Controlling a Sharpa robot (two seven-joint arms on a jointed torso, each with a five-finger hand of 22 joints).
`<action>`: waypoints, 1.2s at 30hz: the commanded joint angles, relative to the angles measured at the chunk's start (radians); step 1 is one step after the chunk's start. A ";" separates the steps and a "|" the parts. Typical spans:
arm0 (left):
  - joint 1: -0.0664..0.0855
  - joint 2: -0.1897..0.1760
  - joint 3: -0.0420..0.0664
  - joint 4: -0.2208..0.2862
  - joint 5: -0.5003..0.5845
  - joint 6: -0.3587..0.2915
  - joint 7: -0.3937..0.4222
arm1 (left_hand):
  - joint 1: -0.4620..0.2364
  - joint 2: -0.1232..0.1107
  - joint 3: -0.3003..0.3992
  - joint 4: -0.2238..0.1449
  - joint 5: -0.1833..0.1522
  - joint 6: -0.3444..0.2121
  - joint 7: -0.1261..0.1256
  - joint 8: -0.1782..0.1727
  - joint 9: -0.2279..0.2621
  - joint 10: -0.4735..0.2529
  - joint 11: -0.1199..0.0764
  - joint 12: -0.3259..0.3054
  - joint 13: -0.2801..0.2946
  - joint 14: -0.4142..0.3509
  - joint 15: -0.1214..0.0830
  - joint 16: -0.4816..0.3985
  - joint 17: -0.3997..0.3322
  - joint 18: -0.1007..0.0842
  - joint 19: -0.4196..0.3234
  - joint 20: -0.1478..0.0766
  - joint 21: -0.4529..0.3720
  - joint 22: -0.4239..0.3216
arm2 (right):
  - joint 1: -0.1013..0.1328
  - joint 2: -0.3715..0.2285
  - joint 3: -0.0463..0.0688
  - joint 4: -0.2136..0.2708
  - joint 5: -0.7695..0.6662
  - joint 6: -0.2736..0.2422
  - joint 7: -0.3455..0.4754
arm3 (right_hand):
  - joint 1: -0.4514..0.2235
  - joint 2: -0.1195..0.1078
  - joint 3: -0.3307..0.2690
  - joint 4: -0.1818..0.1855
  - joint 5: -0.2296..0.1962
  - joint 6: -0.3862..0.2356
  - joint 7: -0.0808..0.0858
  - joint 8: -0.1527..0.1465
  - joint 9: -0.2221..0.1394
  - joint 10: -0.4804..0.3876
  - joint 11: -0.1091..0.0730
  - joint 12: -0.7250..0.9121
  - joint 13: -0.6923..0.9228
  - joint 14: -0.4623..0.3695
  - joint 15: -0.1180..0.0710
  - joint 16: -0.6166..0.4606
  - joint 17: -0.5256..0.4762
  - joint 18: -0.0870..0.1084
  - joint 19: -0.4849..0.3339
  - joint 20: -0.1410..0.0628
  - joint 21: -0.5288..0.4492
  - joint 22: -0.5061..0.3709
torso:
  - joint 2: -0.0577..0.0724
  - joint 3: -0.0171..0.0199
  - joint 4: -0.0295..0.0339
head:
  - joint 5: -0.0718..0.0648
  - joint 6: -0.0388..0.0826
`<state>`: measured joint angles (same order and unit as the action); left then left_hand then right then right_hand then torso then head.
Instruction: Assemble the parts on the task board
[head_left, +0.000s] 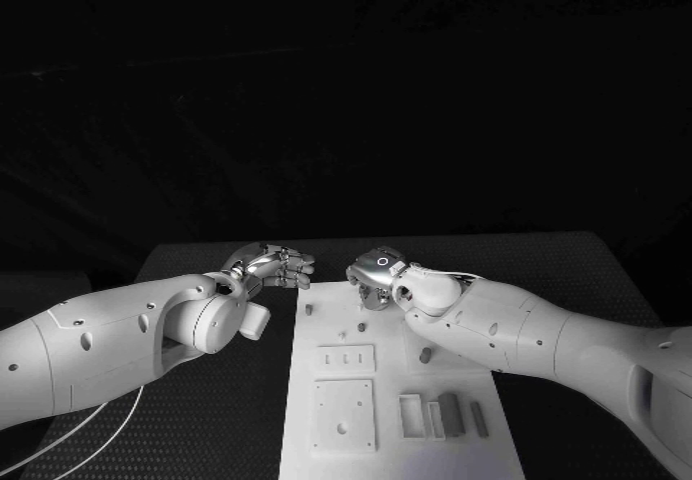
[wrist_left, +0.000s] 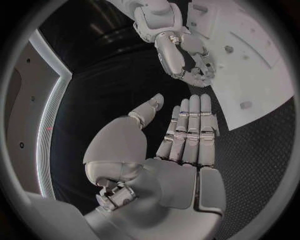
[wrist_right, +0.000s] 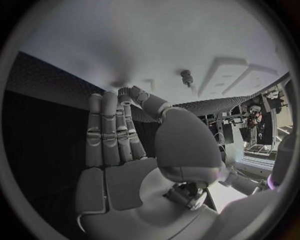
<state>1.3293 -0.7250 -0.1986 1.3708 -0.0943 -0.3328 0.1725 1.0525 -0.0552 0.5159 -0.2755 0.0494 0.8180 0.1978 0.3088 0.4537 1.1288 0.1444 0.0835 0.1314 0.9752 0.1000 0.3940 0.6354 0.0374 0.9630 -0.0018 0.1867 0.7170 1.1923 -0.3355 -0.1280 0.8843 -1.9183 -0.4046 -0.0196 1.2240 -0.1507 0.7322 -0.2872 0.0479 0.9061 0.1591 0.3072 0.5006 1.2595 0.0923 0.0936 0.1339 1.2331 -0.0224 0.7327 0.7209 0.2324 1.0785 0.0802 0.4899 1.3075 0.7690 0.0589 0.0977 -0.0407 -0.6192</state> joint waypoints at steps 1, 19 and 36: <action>0.001 0.003 0.001 0.000 0.003 0.015 0.005 | -0.005 -0.006 -0.004 0.003 0.003 -0.008 0.000 -0.005 -0.001 -0.004 0.002 -0.006 -0.001 -0.004 0.001 -0.006 0.002 0.005 -0.006 0.003 -0.006 0.001 | -0.001 -0.001 -0.001 -0.007 0.029 0.001 -0.003 | -0.018 -0.014 -0.005 -0.001 0.002 -0.017 0.006 -0.009 -0.004 -0.019 0.007 -0.013 -0.002 -0.001 0.012 -0.005 -0.002 0.029 -0.007 0.003 0.002 0.023 | -0.001 -0.0001 -0.0018 | 0.000 -0.002; 0.001 -0.006 0.001 0.002 0.003 0.010 0.004 | -0.004 -0.006 -0.004 0.002 0.003 -0.010 0.001 -0.006 -0.002 -0.005 0.002 -0.008 -0.002 -0.003 0.002 -0.008 0.003 0.005 -0.006 0.003 -0.006 0.002 | 0.000 -0.042 -0.001 0.052 0.058 -0.059 -0.008 | -0.066 -0.065 -0.002 0.014 0.002 -0.096 0.028 -0.045 -0.020 -0.120 0.038 -0.028 -0.036 -0.038 0.041 -0.016 -0.006 0.029 -0.043 0.021 -0.008 0.022 | -0.002 0.0016 -0.0042 | 0.001 0.003; 0.001 -0.015 0.001 -0.006 0.004 0.004 0.010 | -0.003 -0.006 -0.003 0.002 0.003 -0.009 0.001 -0.005 -0.002 -0.004 0.002 -0.008 -0.002 -0.003 0.002 -0.009 0.005 0.005 -0.007 0.003 -0.007 0.002 | 0.033 -0.198 0.093 0.237 0.092 -0.026 0.009 | -0.065 -0.063 -0.005 0.025 0.002 -0.011 0.002 0.008 0.002 0.025 -0.012 0.056 0.006 -0.009 -0.003 0.030 0.020 0.029 -0.014 0.007 0.024 0.026 | -0.006 0.0069 -0.0099 | 0.008 0.032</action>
<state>1.3294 -0.7421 -0.1988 1.3630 -0.0942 -0.3334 0.1704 1.0525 -0.0552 0.5161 -0.2757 0.0494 0.8143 0.2014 0.3088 0.4530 1.1289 0.1444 0.0800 0.1308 0.9752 0.1000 0.3902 0.6393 0.0372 0.9630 -0.0018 0.1867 0.7176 1.2219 -0.5246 -0.0353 1.1104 -1.8312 -0.4679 -0.0157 1.1586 -0.2160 0.7286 -0.2661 0.0534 0.8873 0.1628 0.3104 0.5004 1.2664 0.0854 0.1401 0.1346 1.2259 -0.0164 0.7589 0.7385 0.2560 1.0583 0.0873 0.5109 1.3083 0.7642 0.0636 0.0927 -0.0363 -0.5936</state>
